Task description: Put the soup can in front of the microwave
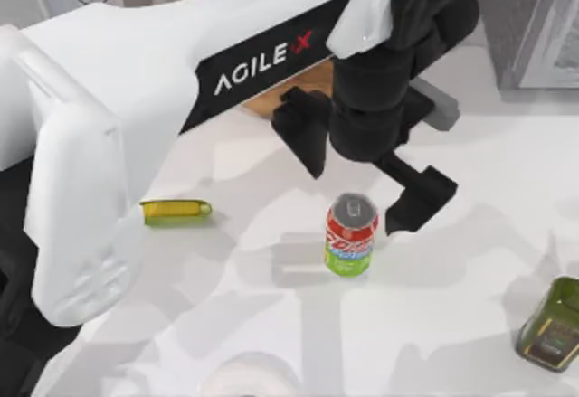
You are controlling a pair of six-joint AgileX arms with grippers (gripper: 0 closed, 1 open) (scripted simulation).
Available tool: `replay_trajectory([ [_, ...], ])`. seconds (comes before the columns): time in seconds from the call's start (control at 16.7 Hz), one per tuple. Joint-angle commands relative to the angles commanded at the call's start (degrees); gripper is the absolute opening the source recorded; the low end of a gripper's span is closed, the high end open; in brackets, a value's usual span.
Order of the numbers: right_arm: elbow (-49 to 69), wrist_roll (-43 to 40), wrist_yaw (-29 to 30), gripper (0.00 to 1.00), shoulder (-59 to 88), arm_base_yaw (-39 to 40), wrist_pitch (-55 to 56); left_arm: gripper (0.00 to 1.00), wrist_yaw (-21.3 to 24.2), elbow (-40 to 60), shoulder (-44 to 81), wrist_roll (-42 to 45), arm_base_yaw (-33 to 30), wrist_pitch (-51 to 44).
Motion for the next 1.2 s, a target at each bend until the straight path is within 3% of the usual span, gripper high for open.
replay_trajectory([
  [0.36,0.0,0.0,0.0,1.0,0.0,0.0,0.0,1.0,0.0,-11.09,0.19,-0.03,-0.07,11.3],
  [0.66,0.0,0.0,0.0,1.0,0.0,0.0,0.0,1.0,0.0,-12.16,0.21,-0.04,-0.07,12.37],
  [1.2,0.0,0.0,0.0,1.0,0.0,0.0,0.0,0.32,0.0,-12.16,0.21,-0.04,-0.07,12.37],
])
